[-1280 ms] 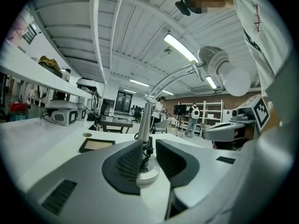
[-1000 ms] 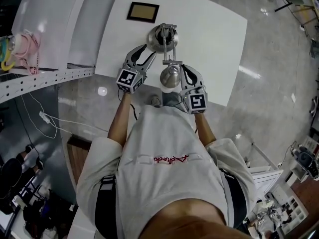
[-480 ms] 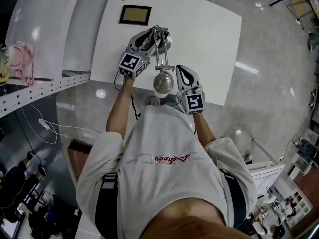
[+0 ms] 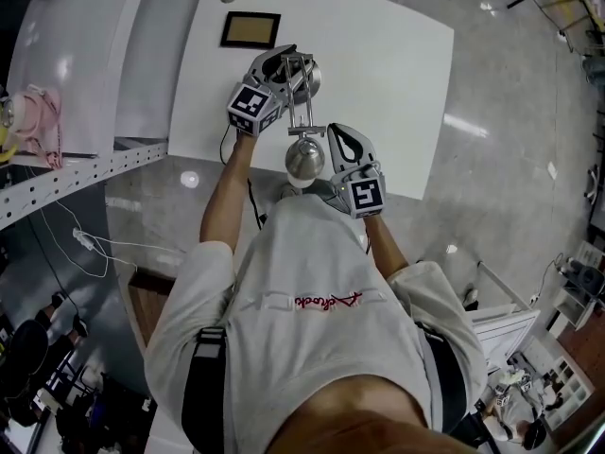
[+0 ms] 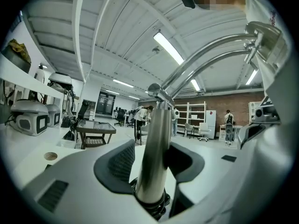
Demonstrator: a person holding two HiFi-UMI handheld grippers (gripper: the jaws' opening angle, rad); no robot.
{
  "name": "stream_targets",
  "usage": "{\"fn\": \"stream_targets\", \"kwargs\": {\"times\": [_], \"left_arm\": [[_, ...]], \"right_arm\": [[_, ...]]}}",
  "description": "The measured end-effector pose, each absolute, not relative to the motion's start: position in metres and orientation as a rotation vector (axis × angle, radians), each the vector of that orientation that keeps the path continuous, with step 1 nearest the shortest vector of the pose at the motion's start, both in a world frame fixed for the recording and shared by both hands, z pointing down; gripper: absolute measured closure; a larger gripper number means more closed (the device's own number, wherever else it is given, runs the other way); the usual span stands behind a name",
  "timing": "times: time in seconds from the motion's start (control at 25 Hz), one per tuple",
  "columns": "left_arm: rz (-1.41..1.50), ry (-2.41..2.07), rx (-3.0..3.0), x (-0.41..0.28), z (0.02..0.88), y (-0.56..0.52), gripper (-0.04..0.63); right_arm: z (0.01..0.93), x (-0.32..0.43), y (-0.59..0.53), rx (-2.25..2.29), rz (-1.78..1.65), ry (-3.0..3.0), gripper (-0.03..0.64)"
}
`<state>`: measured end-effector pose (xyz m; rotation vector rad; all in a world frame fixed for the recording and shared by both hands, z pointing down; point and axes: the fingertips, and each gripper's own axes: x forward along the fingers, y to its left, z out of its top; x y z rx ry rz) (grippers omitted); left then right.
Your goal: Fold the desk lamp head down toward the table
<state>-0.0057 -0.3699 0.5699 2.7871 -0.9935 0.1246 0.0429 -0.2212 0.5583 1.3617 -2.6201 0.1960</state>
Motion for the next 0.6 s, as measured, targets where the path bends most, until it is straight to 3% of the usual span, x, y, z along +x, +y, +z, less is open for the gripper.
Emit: {"fn": "stream_targets", "kwargs": {"times": [0.16, 0.6], "left_arm": [[0.127, -0.945, 2.821, 0.0028, 0.565, -0.3708, 0.452], [0.126, -0.844, 2.869, 0.0057, 0.5658, -0.3669, 0.456]], "right_arm": [[0.5543, 0.0365, -0.2213, 1.336, 0.184, -2.637, 0.612], [0.5527, 0.0362, -0.218, 1.332, 0.176, -2.646, 0.612]]}}
